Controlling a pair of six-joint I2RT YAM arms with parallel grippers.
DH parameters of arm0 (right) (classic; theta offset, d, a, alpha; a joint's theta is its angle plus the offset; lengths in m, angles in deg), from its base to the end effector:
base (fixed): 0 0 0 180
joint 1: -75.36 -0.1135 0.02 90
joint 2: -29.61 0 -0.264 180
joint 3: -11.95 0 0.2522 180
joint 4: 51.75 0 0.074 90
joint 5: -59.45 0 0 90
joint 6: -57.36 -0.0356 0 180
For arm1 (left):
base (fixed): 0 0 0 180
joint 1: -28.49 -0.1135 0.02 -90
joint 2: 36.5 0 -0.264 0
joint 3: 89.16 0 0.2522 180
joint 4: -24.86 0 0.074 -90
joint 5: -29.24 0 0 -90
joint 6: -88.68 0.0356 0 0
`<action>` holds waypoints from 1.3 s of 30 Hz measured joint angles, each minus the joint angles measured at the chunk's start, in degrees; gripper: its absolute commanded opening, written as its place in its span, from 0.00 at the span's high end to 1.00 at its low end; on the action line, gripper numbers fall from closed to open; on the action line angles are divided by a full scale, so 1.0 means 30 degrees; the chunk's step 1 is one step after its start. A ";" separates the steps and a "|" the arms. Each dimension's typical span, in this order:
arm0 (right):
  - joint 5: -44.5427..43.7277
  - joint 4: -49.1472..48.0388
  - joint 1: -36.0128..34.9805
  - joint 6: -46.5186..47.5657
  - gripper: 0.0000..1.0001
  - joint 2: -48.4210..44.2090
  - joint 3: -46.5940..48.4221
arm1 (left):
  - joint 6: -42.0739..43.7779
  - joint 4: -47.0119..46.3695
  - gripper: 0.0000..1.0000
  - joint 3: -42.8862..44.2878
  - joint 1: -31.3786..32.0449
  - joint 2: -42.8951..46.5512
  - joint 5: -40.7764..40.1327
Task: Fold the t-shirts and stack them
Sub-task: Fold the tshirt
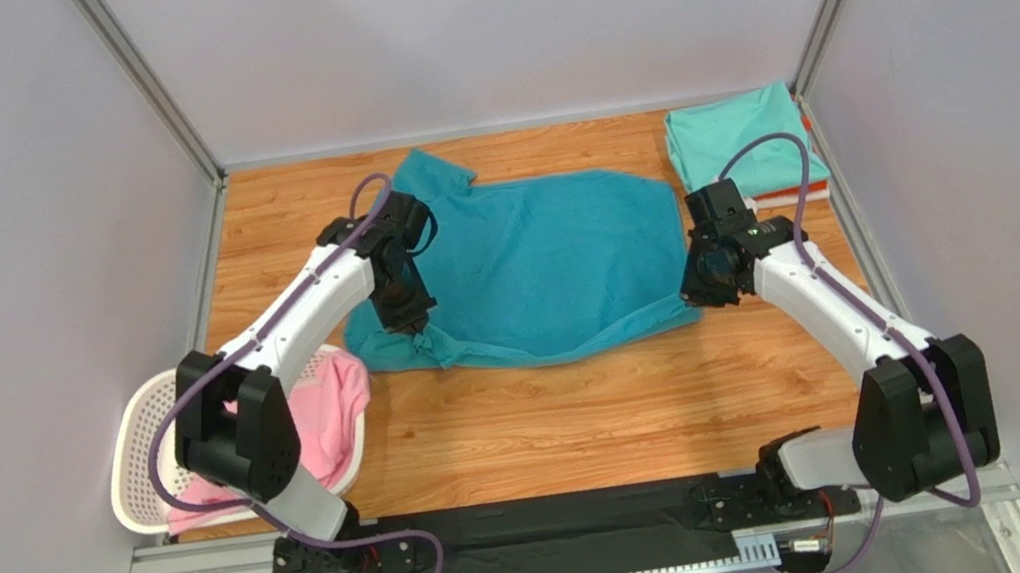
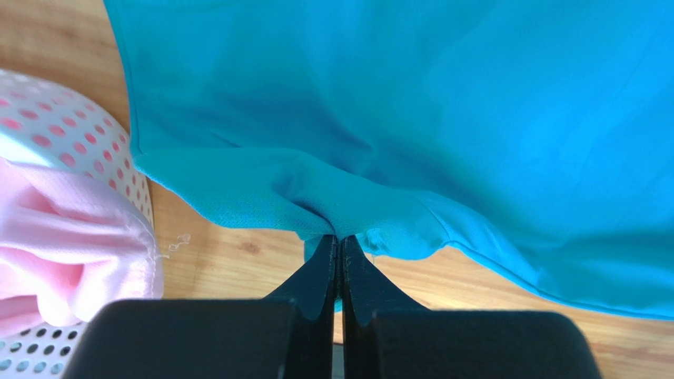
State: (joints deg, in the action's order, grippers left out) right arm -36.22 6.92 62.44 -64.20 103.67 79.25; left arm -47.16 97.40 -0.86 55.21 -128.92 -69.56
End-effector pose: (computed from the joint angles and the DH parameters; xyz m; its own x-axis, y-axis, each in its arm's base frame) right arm 0.2381 0.0510 0.2381 -0.8508 0.3392 -0.4013 0.3085 0.9407 0.1411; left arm 0.2775 -0.1336 0.2529 -0.9016 -0.3398 -0.2675 -0.3359 0.9399 -0.0618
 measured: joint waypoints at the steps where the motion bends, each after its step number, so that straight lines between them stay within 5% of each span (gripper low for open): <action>1: -0.0109 0.0007 0.0000 0.0029 1.00 0.0277 0.0240 | 0.0073 0.0044 1.00 0.0401 -0.0102 -0.0219 -0.0066; 39: -0.1005 -0.0452 0.1224 0.0619 0.97 0.6790 0.5676 | 0.2441 0.0459 0.98 0.8721 -0.2426 -0.7563 -0.0503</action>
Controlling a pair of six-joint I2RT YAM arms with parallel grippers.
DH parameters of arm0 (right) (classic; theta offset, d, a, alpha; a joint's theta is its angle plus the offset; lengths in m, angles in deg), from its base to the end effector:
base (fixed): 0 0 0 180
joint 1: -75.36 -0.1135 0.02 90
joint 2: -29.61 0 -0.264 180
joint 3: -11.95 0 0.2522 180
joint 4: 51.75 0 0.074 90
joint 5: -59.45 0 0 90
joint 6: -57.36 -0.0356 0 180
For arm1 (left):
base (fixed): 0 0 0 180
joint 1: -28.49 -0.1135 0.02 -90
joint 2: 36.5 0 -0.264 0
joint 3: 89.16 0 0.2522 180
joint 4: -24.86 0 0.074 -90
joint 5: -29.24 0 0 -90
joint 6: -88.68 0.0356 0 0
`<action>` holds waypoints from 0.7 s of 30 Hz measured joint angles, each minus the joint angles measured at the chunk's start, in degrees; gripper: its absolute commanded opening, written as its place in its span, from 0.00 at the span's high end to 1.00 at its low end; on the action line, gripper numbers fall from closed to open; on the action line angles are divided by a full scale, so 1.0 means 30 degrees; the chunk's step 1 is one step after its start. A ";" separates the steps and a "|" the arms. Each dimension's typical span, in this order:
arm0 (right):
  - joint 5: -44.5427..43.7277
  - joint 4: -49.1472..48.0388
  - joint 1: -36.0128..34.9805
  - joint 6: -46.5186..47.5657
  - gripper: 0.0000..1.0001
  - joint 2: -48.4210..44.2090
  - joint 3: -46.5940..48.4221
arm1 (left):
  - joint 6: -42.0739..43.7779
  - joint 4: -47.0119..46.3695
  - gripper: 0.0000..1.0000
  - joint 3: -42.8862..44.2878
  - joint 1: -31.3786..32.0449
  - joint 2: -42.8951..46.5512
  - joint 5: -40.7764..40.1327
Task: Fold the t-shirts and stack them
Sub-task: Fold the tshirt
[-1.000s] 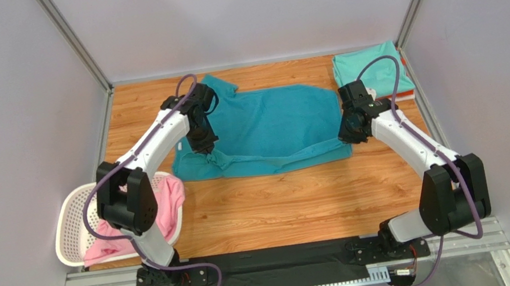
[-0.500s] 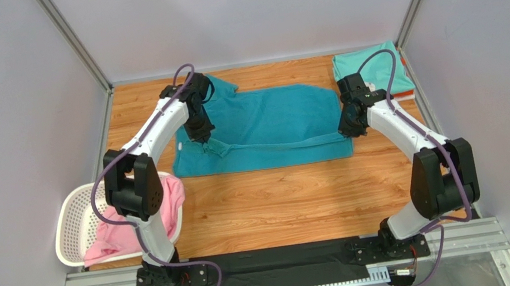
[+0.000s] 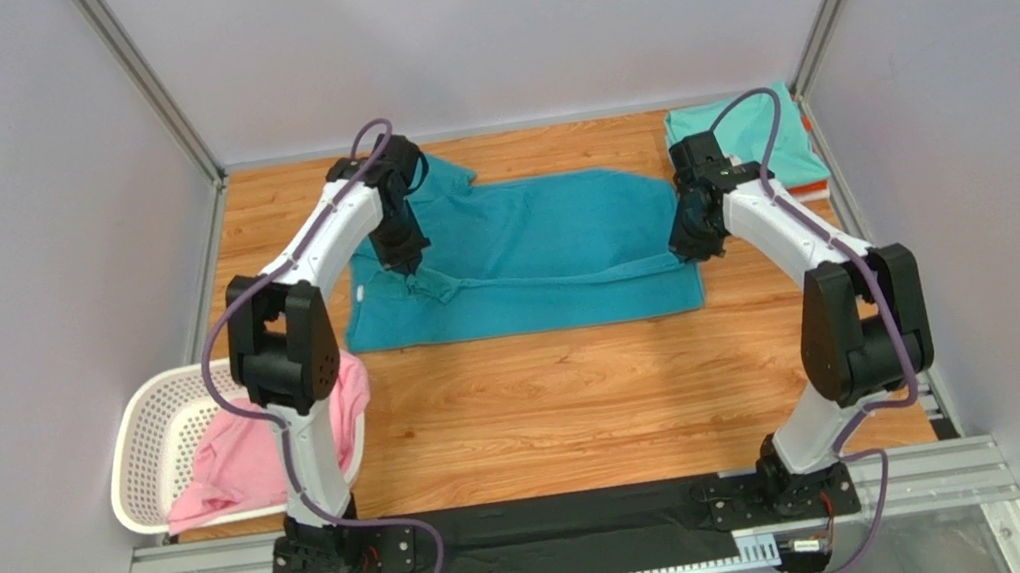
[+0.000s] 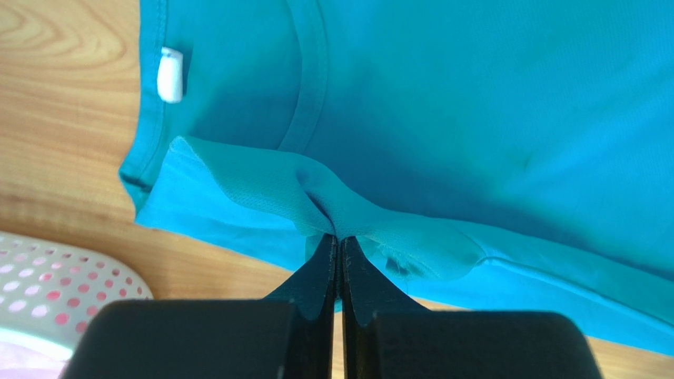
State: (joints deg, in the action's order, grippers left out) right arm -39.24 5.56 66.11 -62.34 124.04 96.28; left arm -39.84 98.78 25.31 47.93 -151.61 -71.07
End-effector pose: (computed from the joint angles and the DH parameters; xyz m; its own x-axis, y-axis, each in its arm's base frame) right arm 0.3272 0.0478 0.2317 -0.8419 0.3591 -0.4028 0.3632 0.9291 0.0692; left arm 0.3918 -0.1315 0.2446 -0.8871 -0.3367 -0.3157 -0.3451 0.9381 -0.0308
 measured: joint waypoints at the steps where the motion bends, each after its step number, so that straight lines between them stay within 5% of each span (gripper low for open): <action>1: 0.0022 0.0007 0.0029 0.0000 0.96 0.0211 0.0102 | 0.0044 0.0000 0.97 0.0262 -0.0051 -0.0299 0.0007; 5: 0.0073 -0.0015 0.0189 0.0000 0.86 0.1639 0.1231 | 0.0262 0.0000 0.80 0.1734 -0.0350 -0.1851 0.0189; 6: 0.0073 0.0007 0.0262 0.0044 0.82 0.2011 0.1625 | 0.0284 -0.0007 0.57 0.2135 -0.0437 -0.2244 0.0240; 7: 0.0080 0.0029 0.0350 0.0066 0.54 0.2404 0.2047 | 0.0342 0.0095 0.42 0.2652 -0.0568 -0.2674 0.0306; 9: 0.0102 0.0219 0.0525 0.0029 0.15 0.3104 0.2951 | 0.0539 0.0168 0.11 0.3803 -0.0911 -0.3483 0.0576; 10: 0.0102 0.0321 0.0576 0.0138 0.00 0.3293 0.3330 | 0.0539 0.0284 0.04 0.4466 -0.1144 -0.3861 0.0772; 15: 0.0481 0.0503 0.0699 0.0714 0.00 0.2652 0.3708 | 0.0532 0.0117 0.00 0.4721 -0.2011 -0.3359 0.0925; 21: 0.2623 -0.0488 0.0306 0.1239 0.00 -0.1435 0.0546 | 0.0474 -0.1115 0.00 -0.0940 -0.1945 0.1268 0.2106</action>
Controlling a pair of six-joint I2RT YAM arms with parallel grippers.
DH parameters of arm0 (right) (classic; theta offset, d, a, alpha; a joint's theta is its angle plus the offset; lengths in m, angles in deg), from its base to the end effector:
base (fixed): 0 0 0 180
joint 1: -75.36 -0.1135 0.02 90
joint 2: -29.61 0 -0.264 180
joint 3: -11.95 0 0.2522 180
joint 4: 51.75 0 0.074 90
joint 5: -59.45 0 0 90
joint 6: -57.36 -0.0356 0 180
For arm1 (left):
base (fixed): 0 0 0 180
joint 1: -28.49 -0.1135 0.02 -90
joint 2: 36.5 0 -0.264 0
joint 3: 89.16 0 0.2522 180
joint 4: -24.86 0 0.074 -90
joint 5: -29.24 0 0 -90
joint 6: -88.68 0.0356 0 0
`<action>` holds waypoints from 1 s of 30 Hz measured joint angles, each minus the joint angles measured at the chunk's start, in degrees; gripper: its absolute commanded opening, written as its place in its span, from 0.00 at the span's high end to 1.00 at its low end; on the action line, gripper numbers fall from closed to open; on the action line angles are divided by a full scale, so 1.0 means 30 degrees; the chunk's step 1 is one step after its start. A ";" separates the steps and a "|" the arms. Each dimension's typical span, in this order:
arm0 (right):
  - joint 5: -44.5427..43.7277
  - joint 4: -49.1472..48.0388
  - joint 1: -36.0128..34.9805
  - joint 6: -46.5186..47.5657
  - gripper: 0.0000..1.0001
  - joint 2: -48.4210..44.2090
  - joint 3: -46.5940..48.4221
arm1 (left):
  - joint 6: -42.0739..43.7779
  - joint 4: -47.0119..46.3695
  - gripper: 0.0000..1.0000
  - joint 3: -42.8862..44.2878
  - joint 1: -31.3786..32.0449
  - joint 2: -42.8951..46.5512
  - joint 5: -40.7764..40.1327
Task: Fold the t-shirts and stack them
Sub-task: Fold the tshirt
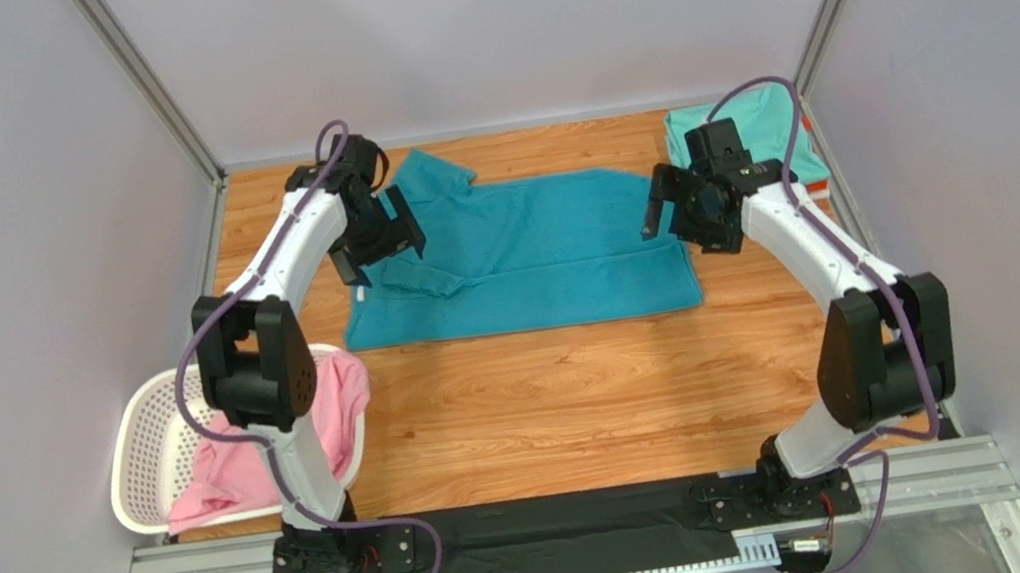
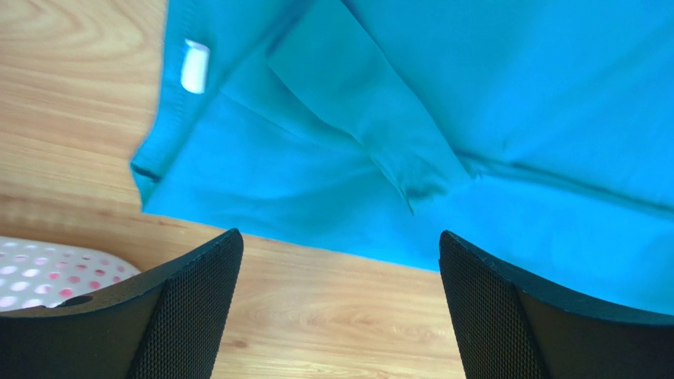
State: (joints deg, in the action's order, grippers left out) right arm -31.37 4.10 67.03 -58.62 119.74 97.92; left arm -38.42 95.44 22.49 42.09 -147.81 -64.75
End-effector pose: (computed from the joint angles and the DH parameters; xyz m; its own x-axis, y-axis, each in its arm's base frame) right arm 0.3235 0.0469 0.2643 -0.8307 0.3210 -0.4548 0.2515 0.9453 0.2078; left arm 0.3944 -0.0929 0.2579 -0.8573 -0.4117 -0.3091 -0.3829 0.9112 -0.1517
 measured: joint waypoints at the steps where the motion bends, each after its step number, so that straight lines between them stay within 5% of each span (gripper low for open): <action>1: 0.0408 -0.0240 -0.0153 0.0102 0.00 -0.0583 -0.0561 | -0.0022 -0.0204 0.00 -0.0845 0.0095 0.0714 0.0379; 11: 0.4422 -0.2237 -0.1617 0.1246 0.00 0.0554 -0.2412 | -0.0087 -0.3279 0.00 -0.3759 0.0816 0.0780 0.3905; 30: 0.4605 -0.2535 -0.2018 0.2200 0.00 0.2463 -0.2412 | 0.0044 -0.5326 0.00 -0.2280 0.0867 -0.2841 0.4911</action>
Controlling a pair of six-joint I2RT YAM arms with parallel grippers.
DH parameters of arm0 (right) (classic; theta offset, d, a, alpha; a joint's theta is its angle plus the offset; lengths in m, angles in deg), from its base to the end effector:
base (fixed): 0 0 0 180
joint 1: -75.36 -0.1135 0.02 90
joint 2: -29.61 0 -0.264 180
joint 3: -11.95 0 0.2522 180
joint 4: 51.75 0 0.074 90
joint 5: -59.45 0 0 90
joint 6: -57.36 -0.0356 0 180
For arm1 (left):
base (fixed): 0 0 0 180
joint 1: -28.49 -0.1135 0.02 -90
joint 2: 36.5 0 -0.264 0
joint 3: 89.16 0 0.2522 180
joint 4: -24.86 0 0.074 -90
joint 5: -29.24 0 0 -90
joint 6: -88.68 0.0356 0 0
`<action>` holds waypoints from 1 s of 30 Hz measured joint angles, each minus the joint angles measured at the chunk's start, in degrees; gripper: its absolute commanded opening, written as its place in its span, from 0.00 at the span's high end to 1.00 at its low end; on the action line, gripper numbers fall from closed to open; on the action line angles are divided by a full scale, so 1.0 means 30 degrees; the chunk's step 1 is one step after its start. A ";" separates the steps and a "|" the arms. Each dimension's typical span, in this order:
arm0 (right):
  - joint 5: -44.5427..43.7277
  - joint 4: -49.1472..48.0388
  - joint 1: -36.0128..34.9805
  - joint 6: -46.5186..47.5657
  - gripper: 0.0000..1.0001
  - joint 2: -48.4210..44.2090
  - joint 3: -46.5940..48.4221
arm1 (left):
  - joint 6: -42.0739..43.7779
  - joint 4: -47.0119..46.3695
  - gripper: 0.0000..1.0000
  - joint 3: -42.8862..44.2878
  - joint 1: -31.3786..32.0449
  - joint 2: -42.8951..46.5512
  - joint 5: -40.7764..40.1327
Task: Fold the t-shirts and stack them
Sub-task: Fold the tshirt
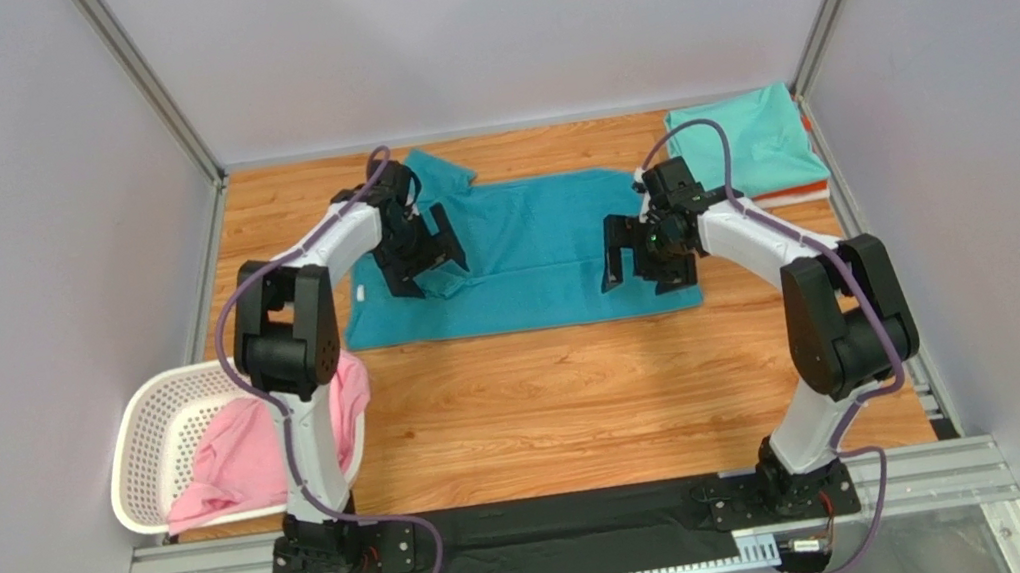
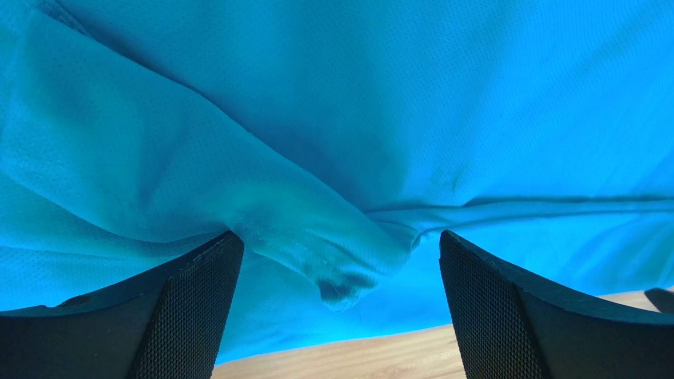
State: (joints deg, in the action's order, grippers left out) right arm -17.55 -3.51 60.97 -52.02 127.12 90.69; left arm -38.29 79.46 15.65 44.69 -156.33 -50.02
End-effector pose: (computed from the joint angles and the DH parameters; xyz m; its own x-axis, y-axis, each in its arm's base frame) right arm 0.3232 0.0912 0.1940 -0.9498 0.0901 -0.2997 -0.0128 0.9456 0.3250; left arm 0.4138 -0.1271 0.1750 -0.9215 -0.3476 -0.1732 -0.2726 0.8966 -0.3490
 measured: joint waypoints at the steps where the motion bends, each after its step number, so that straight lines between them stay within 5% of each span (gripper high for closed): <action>1: -0.0044 0.0007 0.0000 0.0051 0.00 0.0007 0.0007 | 0.0000 0.0015 0.00 0.0277 0.0000 -0.0277 -0.0036; 10: -0.0627 0.0204 0.0000 0.0357 0.00 0.0007 0.0153 | -0.0131 -0.0219 0.00 0.2892 -0.0095 -0.1406 -0.0539; 19: -0.1406 0.0976 0.0000 0.0517 0.00 -0.0860 0.0270 | -0.0641 -0.2215 0.00 0.9260 -0.0532 -0.5027 -0.0379; 23: -0.1661 0.1020 0.0000 0.0561 0.00 -0.1909 0.0270 | -0.0554 -0.2492 0.00 0.8495 -0.0612 -0.4415 -0.0648; 30: -0.1712 0.0984 0.0000 0.0474 0.00 -0.2251 0.0219 | 0.0015 -0.2412 0.00 0.2492 -0.0568 0.0627 -0.1676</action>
State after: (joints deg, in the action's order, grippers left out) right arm -22.69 -0.56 60.97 -50.60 120.37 91.34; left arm -38.24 72.22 23.12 42.99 -154.45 -55.05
